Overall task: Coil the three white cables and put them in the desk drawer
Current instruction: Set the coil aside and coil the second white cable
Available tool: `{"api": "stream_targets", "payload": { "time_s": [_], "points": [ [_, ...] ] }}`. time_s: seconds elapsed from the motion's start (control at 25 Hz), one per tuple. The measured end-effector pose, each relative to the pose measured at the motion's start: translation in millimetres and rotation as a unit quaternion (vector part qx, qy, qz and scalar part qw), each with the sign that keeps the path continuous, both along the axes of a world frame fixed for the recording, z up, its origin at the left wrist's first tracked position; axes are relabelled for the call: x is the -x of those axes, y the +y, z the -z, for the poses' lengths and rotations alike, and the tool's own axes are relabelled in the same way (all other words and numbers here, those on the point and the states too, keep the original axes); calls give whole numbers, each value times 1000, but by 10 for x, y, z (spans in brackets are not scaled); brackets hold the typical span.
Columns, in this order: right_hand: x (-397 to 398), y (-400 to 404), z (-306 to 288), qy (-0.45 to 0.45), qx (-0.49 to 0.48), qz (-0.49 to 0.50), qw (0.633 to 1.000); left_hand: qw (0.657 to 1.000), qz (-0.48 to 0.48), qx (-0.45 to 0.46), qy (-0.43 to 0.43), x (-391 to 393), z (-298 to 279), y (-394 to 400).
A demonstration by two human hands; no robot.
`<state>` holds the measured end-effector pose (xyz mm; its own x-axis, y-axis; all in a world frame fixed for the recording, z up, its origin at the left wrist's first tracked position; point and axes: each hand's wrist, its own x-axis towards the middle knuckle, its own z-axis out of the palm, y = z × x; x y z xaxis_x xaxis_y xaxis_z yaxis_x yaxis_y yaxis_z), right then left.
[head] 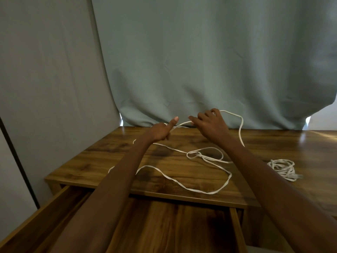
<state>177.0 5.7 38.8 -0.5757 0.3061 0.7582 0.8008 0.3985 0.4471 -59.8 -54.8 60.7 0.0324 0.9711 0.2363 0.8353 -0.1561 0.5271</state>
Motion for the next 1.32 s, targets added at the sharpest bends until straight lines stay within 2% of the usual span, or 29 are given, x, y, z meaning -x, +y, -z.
{"api": "stream_targets", "payload": {
  "time_s": [0.08,0.16,0.28,0.36,0.48,0.6,0.72,0.84,0.88,0.92,0.96,1.0,1.04,1.08,1.12,1.2,1.32],
  "points": [
    [-28,55,63,30,3,11,999,996,46,54,-51,-40,9,-23],
    [-1,107,118,48,15,12,999,973,122,145,-136,-101,22,-48],
    [95,140,149,50,48,0,998,885,246,257,-301,-213,38,-98],
    [146,145,145,59,65,-15,996,816,303,276,-408,-262,42,-107],
    [170,170,207,63,77,-47,994,720,382,232,-531,-324,39,-123],
    [173,211,332,82,123,-65,987,638,405,146,-639,-442,5,-170],
    [250,167,392,112,177,-42,977,579,363,15,-730,-582,-61,-177],
    [378,67,409,99,180,-34,978,550,285,-118,-776,-665,-168,-112],
    [415,40,435,89,180,-31,979,556,263,-147,-775,-653,-200,-81],
    [444,11,463,82,181,-24,980,582,240,-175,-757,-624,-228,-40],
    [467,-16,497,78,186,-13,979,632,206,-208,-717,-583,-229,8],
    [482,-43,522,78,188,-3,979,701,161,-243,-651,-546,-206,57],
    [487,-63,535,75,182,3,980,768,115,-274,-568,-518,-162,100],
    [485,-72,541,64,169,3,983,817,80,-299,-486,-499,-94,142],
    [477,-77,544,54,150,-2,987,850,60,-319,-415,-482,-29,184],
    [455,-80,552,41,122,-14,992,892,31,-352,-282,-413,58,263],
    [349,-58,509,37,92,-18,995,943,-25,-320,-92,-212,96,408]
  ]
}}
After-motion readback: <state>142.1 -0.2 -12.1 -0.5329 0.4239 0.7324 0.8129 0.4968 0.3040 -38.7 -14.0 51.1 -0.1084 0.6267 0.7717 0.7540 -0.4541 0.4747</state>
